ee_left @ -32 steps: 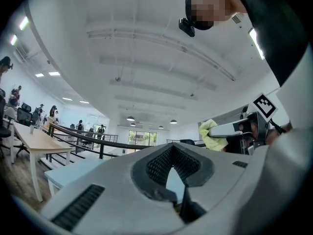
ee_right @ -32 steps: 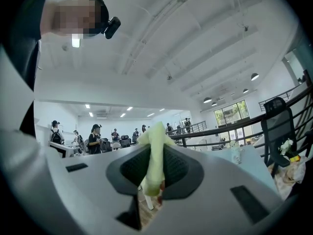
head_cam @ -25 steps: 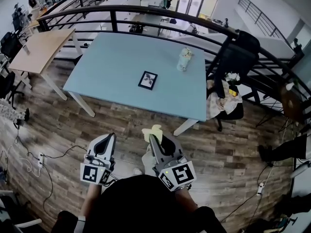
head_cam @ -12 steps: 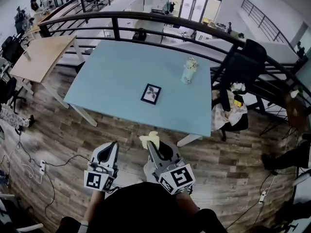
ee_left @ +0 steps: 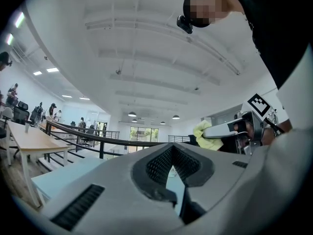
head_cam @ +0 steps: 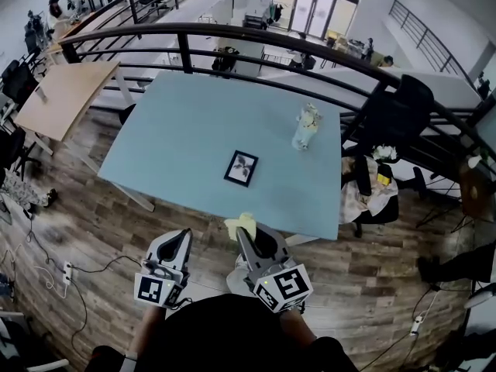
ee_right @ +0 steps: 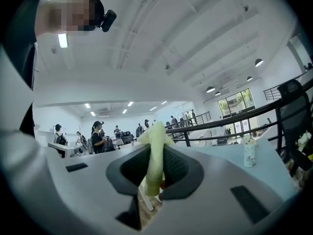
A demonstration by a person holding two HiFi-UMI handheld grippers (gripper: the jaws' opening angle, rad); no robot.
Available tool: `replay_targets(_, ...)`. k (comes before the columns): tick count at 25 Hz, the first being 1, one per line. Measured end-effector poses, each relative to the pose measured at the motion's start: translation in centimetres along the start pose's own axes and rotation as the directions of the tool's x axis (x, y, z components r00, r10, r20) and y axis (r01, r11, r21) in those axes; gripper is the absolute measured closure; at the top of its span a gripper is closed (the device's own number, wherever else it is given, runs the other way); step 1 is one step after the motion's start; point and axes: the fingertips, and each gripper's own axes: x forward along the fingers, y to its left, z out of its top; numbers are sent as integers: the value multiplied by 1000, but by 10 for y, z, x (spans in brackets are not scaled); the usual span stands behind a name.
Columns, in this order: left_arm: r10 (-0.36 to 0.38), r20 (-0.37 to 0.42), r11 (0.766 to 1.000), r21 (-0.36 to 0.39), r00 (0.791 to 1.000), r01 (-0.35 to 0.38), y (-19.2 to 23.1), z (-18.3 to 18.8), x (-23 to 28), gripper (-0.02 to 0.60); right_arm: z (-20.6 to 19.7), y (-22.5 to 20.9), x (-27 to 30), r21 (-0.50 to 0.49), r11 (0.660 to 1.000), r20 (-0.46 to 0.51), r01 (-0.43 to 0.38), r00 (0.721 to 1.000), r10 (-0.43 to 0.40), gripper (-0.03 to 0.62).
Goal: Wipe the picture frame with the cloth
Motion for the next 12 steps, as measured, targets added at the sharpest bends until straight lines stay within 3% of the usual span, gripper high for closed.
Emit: replay_targets(12, 30, 10, 999, 25, 999, -30, 14, 8, 83, 584, 28, -68, 55, 19, 999, 33, -32, 999, 32, 537)
